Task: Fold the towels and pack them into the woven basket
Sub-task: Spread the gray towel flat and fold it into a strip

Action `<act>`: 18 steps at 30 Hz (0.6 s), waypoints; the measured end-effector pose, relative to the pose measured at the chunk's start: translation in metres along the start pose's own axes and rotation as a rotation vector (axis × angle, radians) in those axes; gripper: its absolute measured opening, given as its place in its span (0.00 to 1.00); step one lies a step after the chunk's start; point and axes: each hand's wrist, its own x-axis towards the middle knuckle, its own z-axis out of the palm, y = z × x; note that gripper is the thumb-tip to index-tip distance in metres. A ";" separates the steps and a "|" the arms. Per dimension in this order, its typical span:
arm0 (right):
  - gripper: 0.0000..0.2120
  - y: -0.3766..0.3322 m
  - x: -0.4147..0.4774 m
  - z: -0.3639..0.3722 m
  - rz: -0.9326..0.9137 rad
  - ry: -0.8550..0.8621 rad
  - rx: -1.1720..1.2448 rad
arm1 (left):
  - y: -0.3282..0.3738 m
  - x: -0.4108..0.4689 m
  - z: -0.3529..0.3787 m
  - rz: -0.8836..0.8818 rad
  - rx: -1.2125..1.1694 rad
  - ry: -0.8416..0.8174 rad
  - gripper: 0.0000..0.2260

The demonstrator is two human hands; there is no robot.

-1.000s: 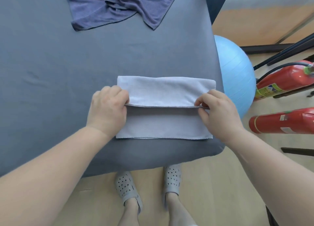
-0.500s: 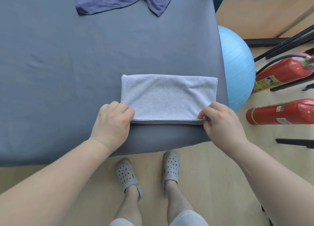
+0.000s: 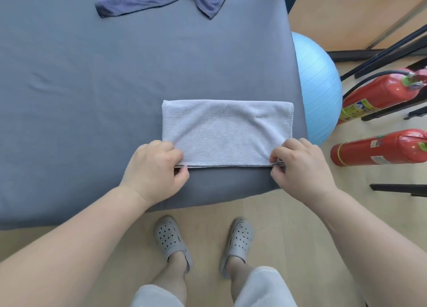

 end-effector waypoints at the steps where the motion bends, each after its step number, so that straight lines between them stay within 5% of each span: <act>1: 0.05 -0.004 0.004 -0.004 -0.029 0.026 0.025 | 0.004 0.002 -0.005 -0.028 -0.036 0.011 0.14; 5: 0.15 -0.039 0.030 -0.007 -0.095 0.167 0.154 | 0.028 0.018 -0.017 -0.070 -0.062 0.190 0.13; 7: 0.22 -0.056 0.046 0.002 -0.090 0.081 0.119 | 0.040 0.028 -0.015 -0.090 -0.011 0.207 0.16; 11: 0.31 -0.064 0.070 0.022 -0.065 -0.172 -0.018 | 0.044 0.048 -0.001 -0.177 0.064 -0.054 0.30; 18: 0.37 -0.033 0.064 0.038 -0.023 -0.207 -0.119 | 0.026 0.062 0.026 -0.215 0.104 -0.162 0.43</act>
